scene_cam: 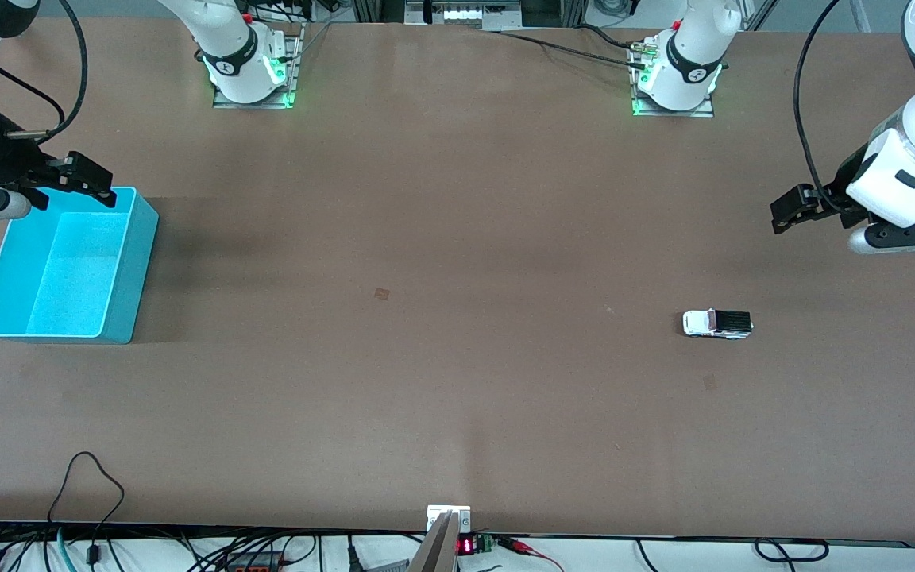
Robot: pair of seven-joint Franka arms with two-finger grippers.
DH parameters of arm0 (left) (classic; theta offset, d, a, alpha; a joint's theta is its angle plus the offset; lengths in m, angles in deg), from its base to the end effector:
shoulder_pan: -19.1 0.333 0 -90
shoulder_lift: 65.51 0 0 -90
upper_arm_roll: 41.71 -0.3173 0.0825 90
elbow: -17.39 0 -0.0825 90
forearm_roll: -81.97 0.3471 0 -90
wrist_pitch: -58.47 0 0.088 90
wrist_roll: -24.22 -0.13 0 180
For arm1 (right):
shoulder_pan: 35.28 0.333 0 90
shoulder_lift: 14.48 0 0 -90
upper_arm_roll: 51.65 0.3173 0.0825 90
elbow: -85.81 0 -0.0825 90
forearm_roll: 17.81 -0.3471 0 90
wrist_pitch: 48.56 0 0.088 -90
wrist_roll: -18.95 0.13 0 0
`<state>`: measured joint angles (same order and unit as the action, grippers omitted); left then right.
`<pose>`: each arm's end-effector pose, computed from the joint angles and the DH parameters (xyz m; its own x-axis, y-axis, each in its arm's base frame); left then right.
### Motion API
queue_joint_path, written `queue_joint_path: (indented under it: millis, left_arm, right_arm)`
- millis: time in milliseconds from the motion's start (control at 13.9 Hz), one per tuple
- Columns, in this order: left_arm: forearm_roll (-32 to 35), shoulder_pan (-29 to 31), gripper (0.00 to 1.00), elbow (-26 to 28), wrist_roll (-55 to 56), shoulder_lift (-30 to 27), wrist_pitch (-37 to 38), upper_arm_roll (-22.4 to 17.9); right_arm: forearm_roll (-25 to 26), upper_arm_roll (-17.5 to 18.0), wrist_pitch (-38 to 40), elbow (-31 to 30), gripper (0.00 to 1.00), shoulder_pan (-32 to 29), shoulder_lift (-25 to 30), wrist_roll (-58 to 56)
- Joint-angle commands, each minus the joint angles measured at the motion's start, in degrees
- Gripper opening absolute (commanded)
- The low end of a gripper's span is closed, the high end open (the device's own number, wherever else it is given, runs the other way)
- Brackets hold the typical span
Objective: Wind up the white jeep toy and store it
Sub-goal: 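Lower the left gripper onto the white jeep and grasp it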
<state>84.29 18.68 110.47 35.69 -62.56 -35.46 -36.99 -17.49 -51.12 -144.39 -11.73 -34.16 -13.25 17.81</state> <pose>0.5341 -0.0420 0.5582 0.9938 0.1074 -0.0286 0.1061 -0.9934 -0.0426 0.5164 0.0142 0.5651 0.9988 0.0492 -0.0085 0.0493 -0.9988 0.0056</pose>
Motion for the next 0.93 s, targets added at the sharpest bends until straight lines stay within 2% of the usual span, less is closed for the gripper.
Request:
queue_joint_path:
  millis: [0, 358, 574, 860]
  left_arm:
    - [-0.30, -0.38, 1.00, -0.45, 1.36, 0.65, 2.25, 0.12]
    - [-1.18, -0.20, 1.00, -5.45, 0.57, 4.08, 9.20, 0.12]
    - [-1.18, -0.73, 1.00, -6.34, 0.13, 4.61, 9.30, 0.21]
    - [-1.89, -0.64, 1.00, -6.51, -13.12, 5.31, 8.50, 0.12]
  right_arm:
    - [-0.59, 0.00, 1.08, 0.94, 1.00, -0.06, -0.09, 0.00]
    - [-0.59, 0.09, 1.08, 0.94, 1.00, -0.06, -0.09, -0.09]
    - [-0.59, 0.09, 1.08, 0.85, 1.00, -0.06, -0.09, -0.09]
    - [-0.68, 0.09, 1.00, 0.85, 1.00, -0.06, -0.09, -0.18]
